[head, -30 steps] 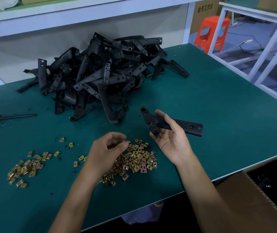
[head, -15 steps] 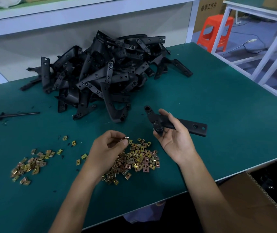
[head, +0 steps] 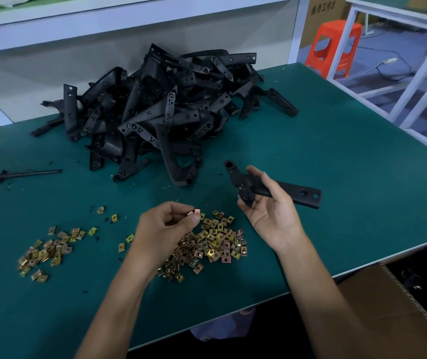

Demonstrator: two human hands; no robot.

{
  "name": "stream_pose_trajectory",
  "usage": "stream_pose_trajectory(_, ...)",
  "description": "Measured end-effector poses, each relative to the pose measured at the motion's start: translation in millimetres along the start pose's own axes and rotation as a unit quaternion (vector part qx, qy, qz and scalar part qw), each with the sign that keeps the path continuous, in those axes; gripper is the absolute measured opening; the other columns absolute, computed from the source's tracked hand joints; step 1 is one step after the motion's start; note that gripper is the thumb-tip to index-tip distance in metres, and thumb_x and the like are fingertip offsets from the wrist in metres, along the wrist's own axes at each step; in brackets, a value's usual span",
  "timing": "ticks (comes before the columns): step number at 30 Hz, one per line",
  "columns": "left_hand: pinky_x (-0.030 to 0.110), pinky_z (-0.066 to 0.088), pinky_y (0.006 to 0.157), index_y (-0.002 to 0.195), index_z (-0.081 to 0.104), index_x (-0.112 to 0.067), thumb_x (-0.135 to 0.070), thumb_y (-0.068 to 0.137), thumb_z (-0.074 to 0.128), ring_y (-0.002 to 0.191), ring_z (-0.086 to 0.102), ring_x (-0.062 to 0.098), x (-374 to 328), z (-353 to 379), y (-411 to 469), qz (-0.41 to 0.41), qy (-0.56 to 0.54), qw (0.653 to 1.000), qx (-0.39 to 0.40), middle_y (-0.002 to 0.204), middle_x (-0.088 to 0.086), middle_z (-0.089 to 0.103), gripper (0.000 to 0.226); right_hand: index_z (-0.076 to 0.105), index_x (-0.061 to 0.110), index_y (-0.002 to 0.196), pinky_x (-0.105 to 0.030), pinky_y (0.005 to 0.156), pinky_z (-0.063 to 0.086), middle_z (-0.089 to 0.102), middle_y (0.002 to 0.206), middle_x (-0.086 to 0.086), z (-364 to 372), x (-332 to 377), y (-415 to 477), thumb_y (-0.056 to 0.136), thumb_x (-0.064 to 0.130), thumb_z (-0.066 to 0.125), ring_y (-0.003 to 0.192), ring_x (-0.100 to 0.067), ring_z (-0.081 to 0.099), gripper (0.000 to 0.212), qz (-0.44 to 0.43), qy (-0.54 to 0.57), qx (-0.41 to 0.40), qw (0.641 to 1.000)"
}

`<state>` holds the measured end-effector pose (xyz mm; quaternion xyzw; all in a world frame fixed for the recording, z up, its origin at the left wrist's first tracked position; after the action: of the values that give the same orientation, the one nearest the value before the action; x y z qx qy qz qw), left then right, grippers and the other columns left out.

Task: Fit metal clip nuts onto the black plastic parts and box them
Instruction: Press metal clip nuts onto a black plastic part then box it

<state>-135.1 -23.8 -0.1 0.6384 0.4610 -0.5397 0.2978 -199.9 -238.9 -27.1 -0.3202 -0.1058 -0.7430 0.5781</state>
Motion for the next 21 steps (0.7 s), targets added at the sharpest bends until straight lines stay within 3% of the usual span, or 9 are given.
stream_pose_trajectory(3, 0.015, 0.052, 0.070, 0.092, 0.078, -0.039, -0.017, 0.088, 0.075, 0.079, 0.069, 0.001, -1, 0, 0, 0.004, -0.014, 1.000, 0.009, 0.095, -0.009, 0.077, 0.023, 0.065, 0.016, 0.131, -0.030, 0.071, 0.060, 0.074, 0.113, -0.009, 0, 0, 0, 0.099, 0.032, 0.054, 0.085, -0.017, 0.073, 0.037, -0.003, -0.001, 0.005, 1.000)
stream_pose_trajectory(6, 0.022, 0.055, 0.074, 0.100, 0.077, -0.033, -0.012, 0.093, 0.069, 0.084, 0.072, 0.008, -4, 1, 1, -0.004, -0.035, 0.999, 0.010, 0.098, -0.006, 0.078, 0.024, 0.070, 0.017, 0.123, -0.030, 0.073, 0.059, 0.073, 0.115, -0.010, 2, -1, -1, 0.098, 0.039, 0.055, 0.095, -0.021, 0.072, 0.036, 0.002, -0.021, 0.014, 1.000)
stream_pose_trajectory(9, 0.018, 0.055, 0.072, 0.101, 0.076, -0.034, -0.018, 0.093, 0.070, 0.088, 0.071, 0.006, -13, 3, 1, 0.024, -0.026, 0.999, 0.003, 0.097, -0.010, 0.077, 0.019, 0.074, 0.011, 0.090, -0.033, 0.077, 0.059, 0.072, 0.104, -0.009, 5, -1, -3, 0.094, 0.046, 0.058, 0.098, -0.023, 0.070, 0.039, 0.017, -0.040, 0.028, 0.999)
stream_pose_trajectory(12, 0.013, 0.052, 0.075, 0.099, 0.077, -0.042, -0.018, 0.094, 0.068, 0.088, 0.067, -0.003, -26, 4, 2, 0.071, -0.008, 0.997, -0.004, 0.096, -0.019, 0.075, 0.026, 0.058, 0.011, 0.063, -0.037, 0.082, 0.060, 0.066, 0.081, -0.010, 8, -4, -6, 0.092, 0.034, 0.062, 0.089, -0.027, 0.070, 0.037, 0.024, -0.017, 0.048, 0.998)
stream_pose_trajectory(15, 0.012, 0.051, 0.078, 0.103, 0.076, -0.035, -0.017, 0.093, 0.070, 0.092, 0.069, -0.002, -37, 12, 4, 0.105, -0.004, 0.994, -0.007, 0.099, -0.018, 0.075, 0.022, 0.064, 0.011, 0.075, -0.033, 0.065, 0.054, 0.049, 0.066, -0.004, 11, -10, -7, 0.091, 0.028, 0.068, 0.066, -0.021, 0.058, 0.024, 0.043, -0.054, 0.085, 0.994)
stream_pose_trajectory(18, 0.012, 0.051, 0.074, 0.100, 0.076, -0.033, -0.020, 0.092, 0.072, 0.088, 0.069, -0.001, -45, 25, 6, 0.119, 0.010, 0.993, -0.016, 0.093, -0.016, 0.076, 0.015, 0.073, 0.012, 0.109, -0.026, 0.053, 0.042, 0.053, 0.075, -0.002, 11, -13, -8, 0.092, 0.019, 0.069, 0.059, -0.014, 0.048, 0.019, 0.034, -0.119, 0.125, 0.984)
stream_pose_trajectory(21, 0.014, 0.053, 0.072, 0.096, 0.075, -0.033, -0.022, 0.090, 0.074, 0.087, 0.071, 0.000, -48, 36, 7, 0.119, 0.010, 0.993, -0.015, 0.091, -0.016, 0.076, 0.012, 0.075, 0.017, 0.105, -0.024, 0.051, 0.038, 0.056, 0.080, -0.001, 12, -14, -9, 0.086, 0.014, 0.076, 0.058, -0.011, 0.046, 0.019, 0.013, -0.155, 0.143, 0.977)
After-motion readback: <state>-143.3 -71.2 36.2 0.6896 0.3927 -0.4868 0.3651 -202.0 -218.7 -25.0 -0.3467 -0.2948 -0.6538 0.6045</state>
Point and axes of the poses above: each hand's wrist, its own y-axis towards the middle knuckle, its own z-axis out of the palm, x = y × z, the point moved 2 cm from there along y, towards the middle knuckle
